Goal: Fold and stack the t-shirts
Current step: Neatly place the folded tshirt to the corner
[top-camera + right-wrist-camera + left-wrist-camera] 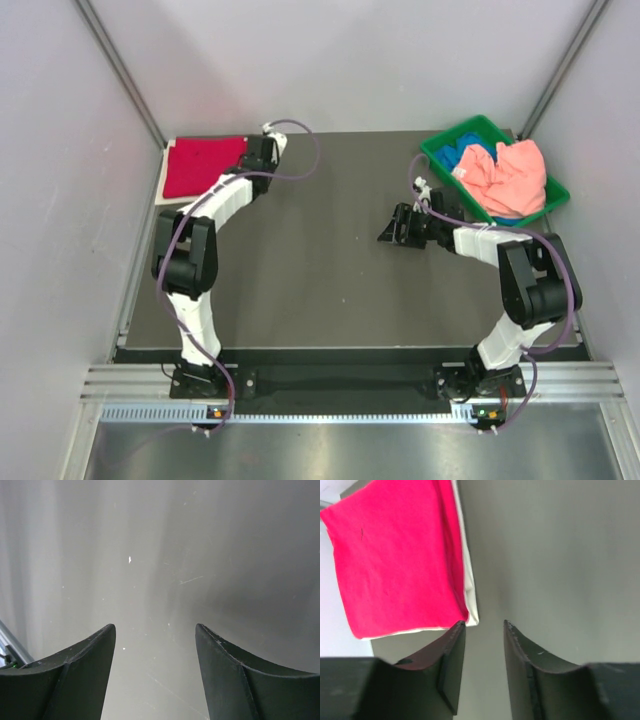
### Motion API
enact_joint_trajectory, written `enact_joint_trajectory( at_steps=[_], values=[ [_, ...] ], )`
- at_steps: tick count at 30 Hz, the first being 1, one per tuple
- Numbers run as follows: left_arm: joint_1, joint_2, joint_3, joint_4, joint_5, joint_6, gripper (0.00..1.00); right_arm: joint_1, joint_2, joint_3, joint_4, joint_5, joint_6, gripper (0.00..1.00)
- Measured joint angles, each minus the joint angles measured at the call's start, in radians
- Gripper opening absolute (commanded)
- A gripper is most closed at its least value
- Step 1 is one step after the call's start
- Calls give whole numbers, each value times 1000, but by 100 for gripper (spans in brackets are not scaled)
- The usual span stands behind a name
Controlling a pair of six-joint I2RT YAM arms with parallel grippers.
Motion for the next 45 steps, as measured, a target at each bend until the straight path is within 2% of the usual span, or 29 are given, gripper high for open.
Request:
enact_joint_trajectory(
  at_steps=[6,10,22,28,32,33,34,36,40,43,45],
  values=[
    [89,62,166,-78,47,-118,18,0,-3,0,-3,25,-6,65],
    [143,115,227,-116,39,-182,9,0,-3,0,-4,34,-6,65],
    [162,284,271,-173,-6,-248,8,0,2,26,-29,55,-23,65],
    [152,241,270,-225,-25,-271,15,0,-39,32,-92,74,-24,66],
    [128,101,205,-265,77,-330,18,0,-134,32,-155,81,-23,69],
    [112,48,173,-269,109,-350,20,0,-163,32,-171,84,-23,76],
    [92,-8,134,-267,148,-370,22,0,-194,32,-188,91,-20,98],
    [37,-127,47,-252,219,-403,27,1,-264,32,-229,109,-20,100],
    [-93,-375,-142,-224,397,-454,40,2,-447,32,-342,169,-22,100],
    [-119,-521,-241,-218,513,-484,61,2,-594,48,-432,223,-21,100],
    [-105,-614,-296,-215,557,-499,83,2,-679,72,-480,253,-20,100]
  ],
)
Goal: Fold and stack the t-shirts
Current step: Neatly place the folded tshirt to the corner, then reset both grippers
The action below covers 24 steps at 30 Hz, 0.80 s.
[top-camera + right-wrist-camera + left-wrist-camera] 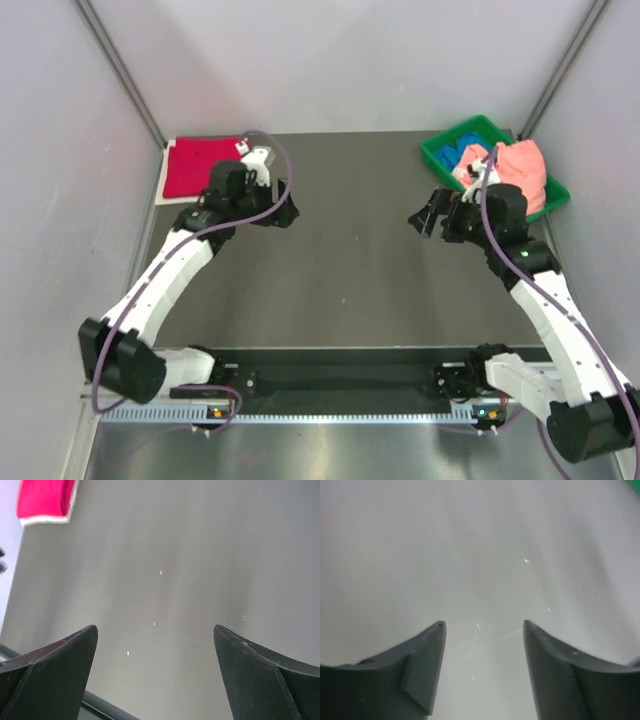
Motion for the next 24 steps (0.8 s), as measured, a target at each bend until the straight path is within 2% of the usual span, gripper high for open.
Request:
enact_joint_trajectory(
  at_steps=[2,5,7,11,15,24],
  values=[
    [13,-112,-47,-4,32,-14,87,0,-68,21,-41,27,0,100],
    [16,-251,-81,-6,47,-25,89,0,-142,42,-93,58,8,100],
    [16,-335,-101,-9,54,-29,99,0,-169,45,-123,76,15,100],
    [16,-475,-164,-17,69,-36,99,0,-196,45,-186,110,27,100],
    [16,-533,-211,-40,75,-51,99,0,-238,45,-206,139,37,100],
    [16,-552,-217,-80,66,-65,99,0,-295,45,-205,160,37,100]
  ],
)
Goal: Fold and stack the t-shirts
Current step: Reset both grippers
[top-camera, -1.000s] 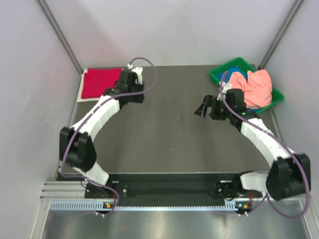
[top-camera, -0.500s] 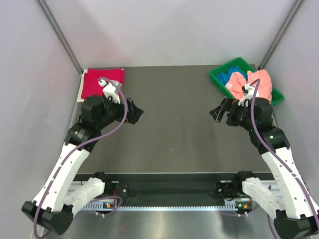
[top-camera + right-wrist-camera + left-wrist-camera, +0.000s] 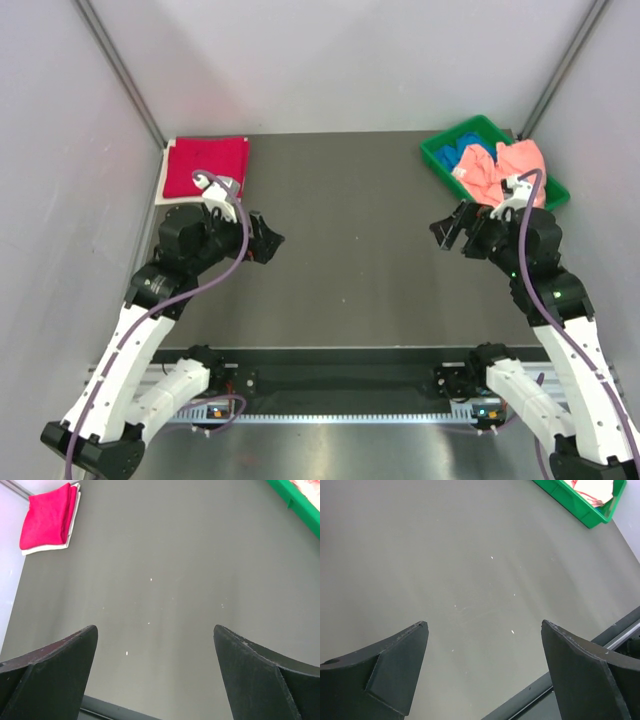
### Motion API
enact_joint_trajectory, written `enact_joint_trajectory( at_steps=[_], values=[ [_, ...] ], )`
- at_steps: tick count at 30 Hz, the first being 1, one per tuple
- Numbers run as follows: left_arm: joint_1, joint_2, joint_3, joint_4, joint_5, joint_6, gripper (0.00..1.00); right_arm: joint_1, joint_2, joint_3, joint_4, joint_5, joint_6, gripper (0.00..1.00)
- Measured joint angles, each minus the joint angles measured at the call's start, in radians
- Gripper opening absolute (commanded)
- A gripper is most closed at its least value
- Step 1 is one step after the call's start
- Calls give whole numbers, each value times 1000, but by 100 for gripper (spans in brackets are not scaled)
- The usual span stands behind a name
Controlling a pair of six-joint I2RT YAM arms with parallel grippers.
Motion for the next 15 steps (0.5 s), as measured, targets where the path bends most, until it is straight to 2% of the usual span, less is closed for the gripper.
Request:
enact_joint_trajectory(
  at_steps=[15],
  values=[
    [0,-10,15,-9,6,-23,99,0,-1,0,0,14,0,100]
  ],
)
